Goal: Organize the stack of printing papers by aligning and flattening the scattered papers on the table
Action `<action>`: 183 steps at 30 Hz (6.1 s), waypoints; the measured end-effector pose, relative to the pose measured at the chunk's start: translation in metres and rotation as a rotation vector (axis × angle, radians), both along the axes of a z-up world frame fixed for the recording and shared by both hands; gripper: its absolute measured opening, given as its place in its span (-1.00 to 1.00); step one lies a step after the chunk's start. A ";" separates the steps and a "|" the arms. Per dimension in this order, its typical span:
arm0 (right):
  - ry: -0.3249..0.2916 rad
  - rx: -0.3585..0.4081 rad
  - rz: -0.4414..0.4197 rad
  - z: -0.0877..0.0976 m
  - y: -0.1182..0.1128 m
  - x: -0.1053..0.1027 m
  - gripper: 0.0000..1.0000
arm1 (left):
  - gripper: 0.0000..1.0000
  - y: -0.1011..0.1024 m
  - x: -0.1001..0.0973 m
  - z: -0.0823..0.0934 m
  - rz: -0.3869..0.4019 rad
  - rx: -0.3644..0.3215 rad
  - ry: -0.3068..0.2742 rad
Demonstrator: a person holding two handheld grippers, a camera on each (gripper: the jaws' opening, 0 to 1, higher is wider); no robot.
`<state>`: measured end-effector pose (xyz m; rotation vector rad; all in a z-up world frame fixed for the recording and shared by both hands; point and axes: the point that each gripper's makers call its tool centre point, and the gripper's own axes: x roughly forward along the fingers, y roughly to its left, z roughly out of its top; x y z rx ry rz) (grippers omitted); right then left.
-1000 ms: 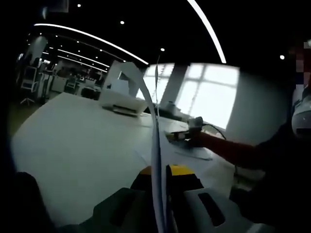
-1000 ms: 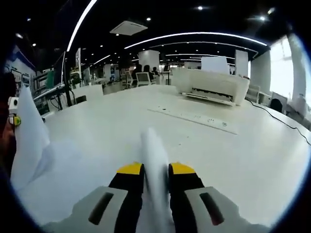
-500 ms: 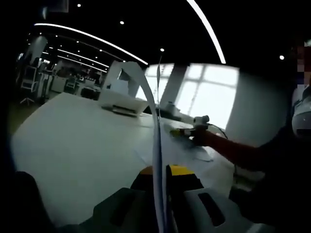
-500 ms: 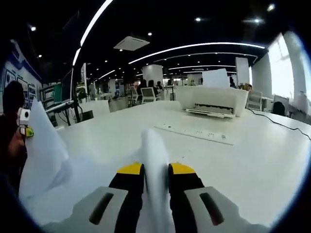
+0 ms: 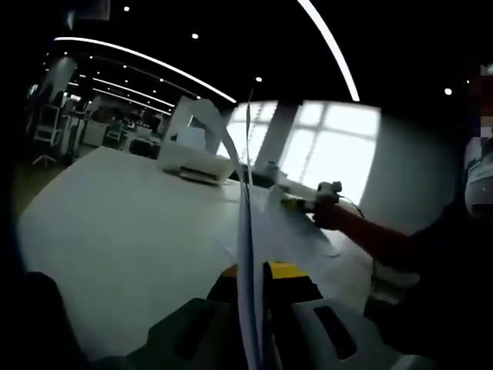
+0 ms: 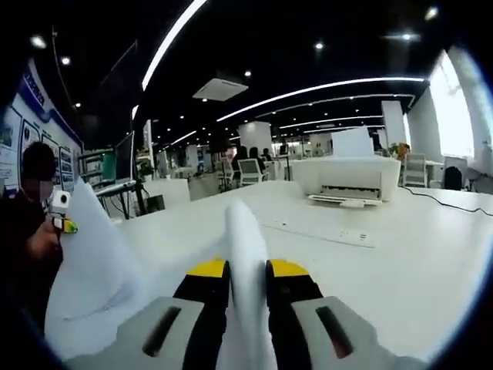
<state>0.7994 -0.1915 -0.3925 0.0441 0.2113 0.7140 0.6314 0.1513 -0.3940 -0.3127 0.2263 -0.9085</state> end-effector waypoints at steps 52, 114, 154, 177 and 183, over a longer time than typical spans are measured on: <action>-0.151 0.158 0.323 0.069 0.069 -0.096 -0.72 | -0.88 0.001 0.003 -0.002 0.021 -0.013 0.006; -0.171 0.051 0.585 0.079 0.153 -0.130 -0.72 | -0.88 -0.004 -0.001 -0.006 0.010 -0.026 0.016; -0.172 0.042 0.642 0.079 0.192 -0.137 -0.72 | -0.88 -0.008 -0.002 -0.006 -0.002 -0.065 0.020; -0.191 -0.099 0.675 0.057 0.210 -0.138 -0.72 | -0.88 -0.009 0.000 -0.006 0.007 -0.149 0.059; -0.202 -0.175 0.692 0.049 0.216 -0.138 -0.72 | -0.88 -0.010 0.000 -0.004 0.003 -0.150 0.057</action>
